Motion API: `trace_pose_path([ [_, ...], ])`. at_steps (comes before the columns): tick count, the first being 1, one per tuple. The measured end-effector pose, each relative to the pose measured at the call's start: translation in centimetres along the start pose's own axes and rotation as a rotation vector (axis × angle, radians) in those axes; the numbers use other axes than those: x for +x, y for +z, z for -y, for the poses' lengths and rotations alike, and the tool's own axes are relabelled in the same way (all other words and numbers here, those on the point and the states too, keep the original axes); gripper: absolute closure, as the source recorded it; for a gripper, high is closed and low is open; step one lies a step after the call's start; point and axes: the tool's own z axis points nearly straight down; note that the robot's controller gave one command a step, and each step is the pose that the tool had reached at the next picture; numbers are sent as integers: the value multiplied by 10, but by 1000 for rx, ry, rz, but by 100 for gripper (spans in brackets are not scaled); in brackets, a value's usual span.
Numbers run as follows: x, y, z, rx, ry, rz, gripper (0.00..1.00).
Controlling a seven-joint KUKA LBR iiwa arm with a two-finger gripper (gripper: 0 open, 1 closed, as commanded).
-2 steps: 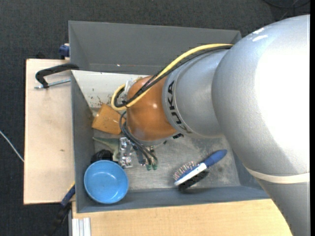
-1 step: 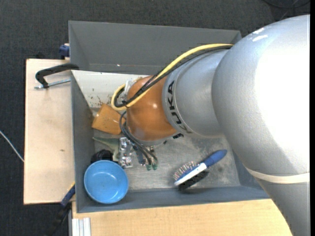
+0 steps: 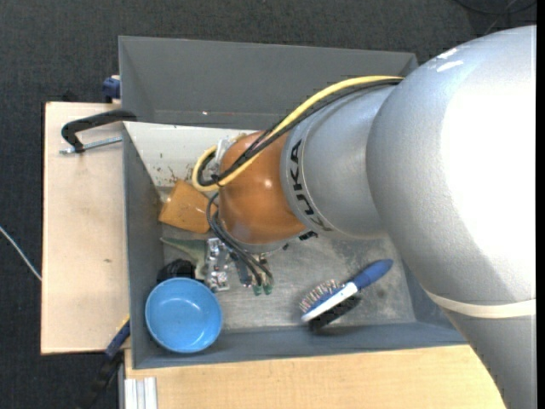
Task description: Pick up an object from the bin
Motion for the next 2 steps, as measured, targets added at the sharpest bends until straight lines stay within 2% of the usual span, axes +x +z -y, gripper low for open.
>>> trace_pose_path([
  [1,0,0,0,0,0,0,100],
  [2,1,-94,-13,-2,-26,5,100],
])
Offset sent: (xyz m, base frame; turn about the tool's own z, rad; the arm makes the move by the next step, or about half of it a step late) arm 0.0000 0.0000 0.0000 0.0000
